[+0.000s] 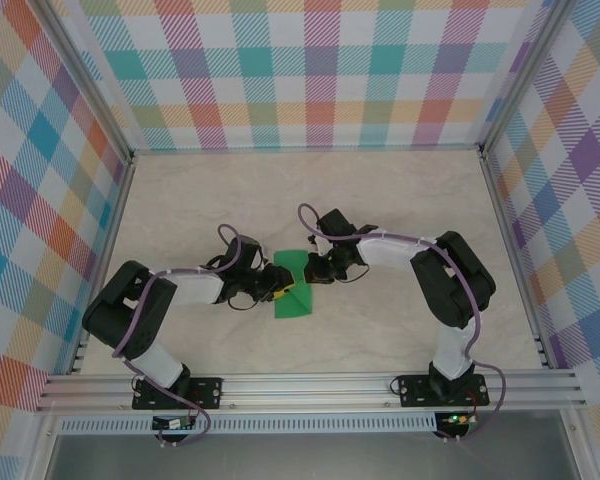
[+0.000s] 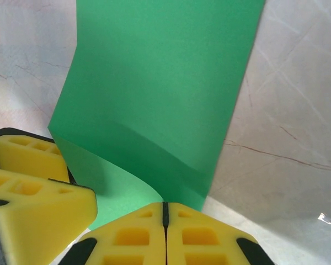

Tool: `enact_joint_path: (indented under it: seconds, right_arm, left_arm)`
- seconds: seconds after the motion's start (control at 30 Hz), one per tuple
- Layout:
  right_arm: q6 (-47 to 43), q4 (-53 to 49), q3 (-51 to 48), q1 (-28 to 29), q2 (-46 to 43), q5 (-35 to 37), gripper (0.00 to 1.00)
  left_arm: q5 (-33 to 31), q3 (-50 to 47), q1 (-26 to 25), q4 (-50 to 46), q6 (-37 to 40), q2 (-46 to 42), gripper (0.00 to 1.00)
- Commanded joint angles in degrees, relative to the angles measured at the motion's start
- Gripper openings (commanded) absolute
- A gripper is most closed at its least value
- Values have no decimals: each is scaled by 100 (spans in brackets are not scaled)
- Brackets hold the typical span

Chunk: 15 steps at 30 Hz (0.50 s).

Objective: Fold a paper plane with a square sheet of paper (pick it up from the middle)
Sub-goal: Turn over the paper at the center of the table.

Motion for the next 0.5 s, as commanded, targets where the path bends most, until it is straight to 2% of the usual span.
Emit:
enact_joint_path:
  seconds: [0.0,0.07,0.17,0.3,0.4,0.47]
  right_arm:
    - [14,-99,-99,-29,-131,29,9]
    - [37,-101,-103,-34,-168,18,14]
    - [173,-99,-149,-62,-425,92,26]
    - [495,-430,-165,-170,-1080,830,52]
    - [713,-831,-177,-290,-1631,1789,69]
    - [751,-943,-240,-337,-2000,2325,81]
  left_arm:
    - [148,156,-92,209,-16,81,27]
    - [146,182,-92,210,26,90,21]
    - [137,224,-100,159,114,81,10]
    - [17,409,-100,-300,444,-8,1]
    - [-305,839,-100,-1374,986,-308,1]
    - [-777,1302,-109,-2497,1451,-537,1]
